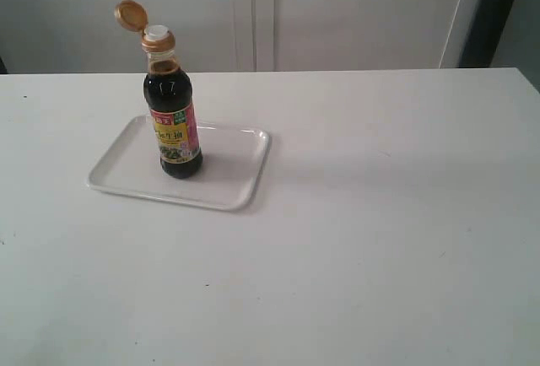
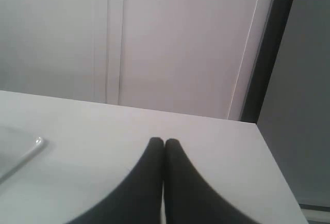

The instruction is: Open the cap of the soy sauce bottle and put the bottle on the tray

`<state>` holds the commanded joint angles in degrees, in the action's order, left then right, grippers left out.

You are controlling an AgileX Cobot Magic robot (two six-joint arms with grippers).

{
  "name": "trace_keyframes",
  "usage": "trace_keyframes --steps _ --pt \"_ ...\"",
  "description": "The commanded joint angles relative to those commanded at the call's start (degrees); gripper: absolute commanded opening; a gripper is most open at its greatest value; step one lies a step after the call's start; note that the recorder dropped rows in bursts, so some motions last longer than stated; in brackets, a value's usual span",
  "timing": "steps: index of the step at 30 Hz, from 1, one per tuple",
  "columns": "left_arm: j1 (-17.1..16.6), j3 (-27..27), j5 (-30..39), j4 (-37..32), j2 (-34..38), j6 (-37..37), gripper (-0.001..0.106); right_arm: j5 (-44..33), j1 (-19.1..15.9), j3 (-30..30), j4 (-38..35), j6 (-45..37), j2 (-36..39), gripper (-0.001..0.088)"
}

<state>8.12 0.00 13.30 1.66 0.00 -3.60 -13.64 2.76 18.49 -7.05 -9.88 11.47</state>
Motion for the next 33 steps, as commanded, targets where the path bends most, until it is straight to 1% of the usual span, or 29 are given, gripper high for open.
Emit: trace_keyframes --steps 10,12,18,23,28,33 --pt "0.0 0.0 0.0 0.0 0.0 0.0 0.0 0.0 0.0 0.0 0.0 0.0 0.0 0.0" --pt "0.0 0.0 0.0 0.0 0.0 0.0 0.0 0.26 0.0 0.0 1.23 -0.14 0.0 0.0" --pt "0.0 0.0 0.0 0.0 0.0 0.0 0.0 0.05 0.0 0.0 4.54 6.5 0.0 0.0" --pt "0.0 0.0 0.0 0.0 0.0 0.0 0.0 -0.06 0.0 -0.36 5.13 8.59 0.0 0.0" --pt "0.0 0.0 0.0 0.0 0.0 0.0 0.0 0.05 0.0 -4.3 5.41 10.21 -0.1 0.0" --pt "0.0 0.0 0.0 0.0 0.0 0.0 0.0 -0.04 0.0 -8.65 5.41 9.88 -4.14 0.0"
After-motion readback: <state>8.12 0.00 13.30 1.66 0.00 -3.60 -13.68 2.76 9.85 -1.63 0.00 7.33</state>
